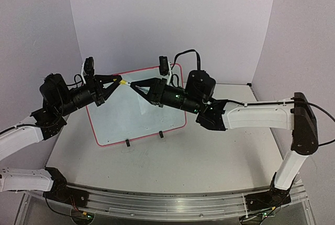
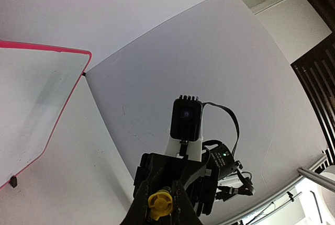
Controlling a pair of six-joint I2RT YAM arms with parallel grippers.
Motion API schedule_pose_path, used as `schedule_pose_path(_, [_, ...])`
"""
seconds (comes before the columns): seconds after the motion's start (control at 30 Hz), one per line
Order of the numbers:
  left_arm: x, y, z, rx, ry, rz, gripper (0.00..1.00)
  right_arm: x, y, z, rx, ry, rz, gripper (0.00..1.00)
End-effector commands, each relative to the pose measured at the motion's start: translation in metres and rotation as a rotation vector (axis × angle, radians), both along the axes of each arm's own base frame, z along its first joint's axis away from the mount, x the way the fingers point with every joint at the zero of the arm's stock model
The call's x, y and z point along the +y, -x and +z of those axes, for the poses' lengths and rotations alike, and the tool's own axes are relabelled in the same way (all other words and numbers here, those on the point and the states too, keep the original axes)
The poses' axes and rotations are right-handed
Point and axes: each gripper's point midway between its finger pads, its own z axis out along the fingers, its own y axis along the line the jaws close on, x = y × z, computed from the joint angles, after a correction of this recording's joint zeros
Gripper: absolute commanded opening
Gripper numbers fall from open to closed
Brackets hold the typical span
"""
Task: Write a sentence on the whiteboard
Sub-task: Open the pen cap from the whiteboard marker, then place the pen cap at the center of the board.
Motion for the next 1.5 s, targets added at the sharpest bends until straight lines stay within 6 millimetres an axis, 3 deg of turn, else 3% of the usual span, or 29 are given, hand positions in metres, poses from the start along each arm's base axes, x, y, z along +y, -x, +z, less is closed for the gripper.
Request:
schedule_pose_path(0.0, [-0.001,-0.005,-0.016,0.02,-0.054,0.013,0.0,0.0,0.009,0.04,-0.058,-0.093,0.026,0.18])
schedule_pose_path(0.27, [0.001,-0.004,-0.018,0.026,-0.053,0.018,0.0,-0.004,0.008,0.042,-0.063,-0.097,0.009,0.0])
schedule_pose_path(0.57, [0.022,-0.005,-0.017,0.038,-0.018,0.128,0.0,-0.028,0.005,0.044,-0.075,-0.098,-0.085,0.0])
schedule_pose_path(0.87, [0.042,-0.01,0.01,-0.003,0.0,0.242,0.0,-0.045,0.012,0.006,-0.03,0.035,-0.101,0.0])
schedule_pose_path(1.07, [0.055,-0.016,0.025,-0.033,0.001,0.313,0.0,-0.068,0.021,0.005,-0.07,0.121,-0.139,0.0])
schedule_pose_path(1.17, [0.049,-0.019,0.009,-0.002,-0.071,0.293,0.0,-0.079,0.021,0.005,-0.092,0.168,-0.169,0.0])
schedule_pose_path(1.27, [0.036,-0.017,-0.021,0.038,-0.181,0.225,0.0,-0.092,0.018,0.005,-0.106,0.192,-0.185,0.0])
schedule_pose_path(1.47, [0.015,0.006,-0.114,0.134,-0.563,-0.011,0.0,-0.11,0.005,0.0,-0.104,0.225,-0.154,0.0])
